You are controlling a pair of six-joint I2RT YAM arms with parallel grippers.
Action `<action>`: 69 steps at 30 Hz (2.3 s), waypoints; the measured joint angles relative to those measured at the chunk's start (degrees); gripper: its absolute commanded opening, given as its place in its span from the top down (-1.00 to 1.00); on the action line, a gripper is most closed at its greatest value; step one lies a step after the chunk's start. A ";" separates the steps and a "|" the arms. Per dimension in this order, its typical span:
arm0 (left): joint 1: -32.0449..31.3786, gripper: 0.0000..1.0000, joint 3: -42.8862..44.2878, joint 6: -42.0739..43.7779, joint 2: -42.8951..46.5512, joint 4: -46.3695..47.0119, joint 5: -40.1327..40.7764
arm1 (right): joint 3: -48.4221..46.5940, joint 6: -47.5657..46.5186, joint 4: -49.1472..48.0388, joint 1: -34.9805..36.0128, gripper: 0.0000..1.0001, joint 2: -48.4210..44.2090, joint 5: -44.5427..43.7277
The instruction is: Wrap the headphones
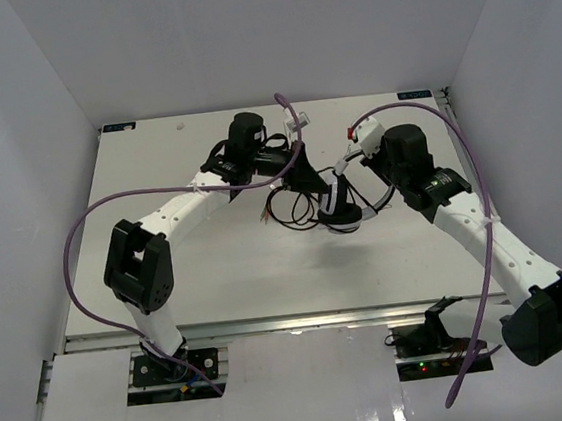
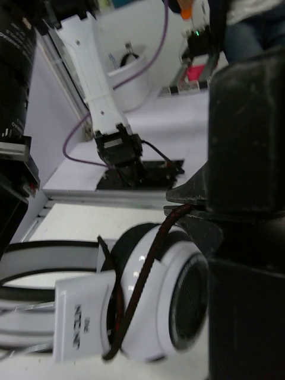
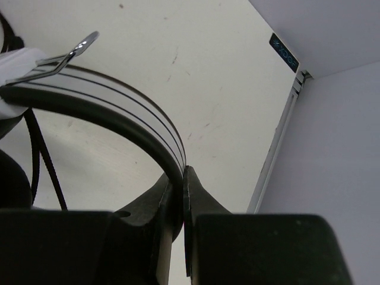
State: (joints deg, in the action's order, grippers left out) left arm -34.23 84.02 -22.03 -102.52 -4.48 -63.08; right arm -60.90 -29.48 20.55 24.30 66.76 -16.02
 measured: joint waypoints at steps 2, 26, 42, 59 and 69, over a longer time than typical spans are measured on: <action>-1.43 0.66 -1.08 -3.91 0.02 1.61 1.12 | -1.68 1.90 -0.82 0.83 0.85 1.84 -3.00; -16.61 -0.06 -16.40 -19.66 3.23 20.13 30.73 | -18.71 21.85 5.35 -4.50 0.85 14.09 0.57; -27.24 0.17 -33.16 20.51 -9.10 49.04 59.47 | -31.94 30.94 16.50 -13.01 0.85 11.92 25.77; -17.19 1.00 -50.88 29.08 -4.58 67.45 61.50 | -34.08 25.89 19.18 -32.10 0.85 9.33 58.63; 3.96 1.00 -46.13 18.53 8.48 55.61 34.51 | -28.59 -4.20 29.73 -25.91 0.85 1.91 63.38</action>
State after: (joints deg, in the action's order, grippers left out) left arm -30.27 37.89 -3.51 -94.04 51.14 -28.57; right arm -89.49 -33.67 50.27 -1.60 68.67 47.36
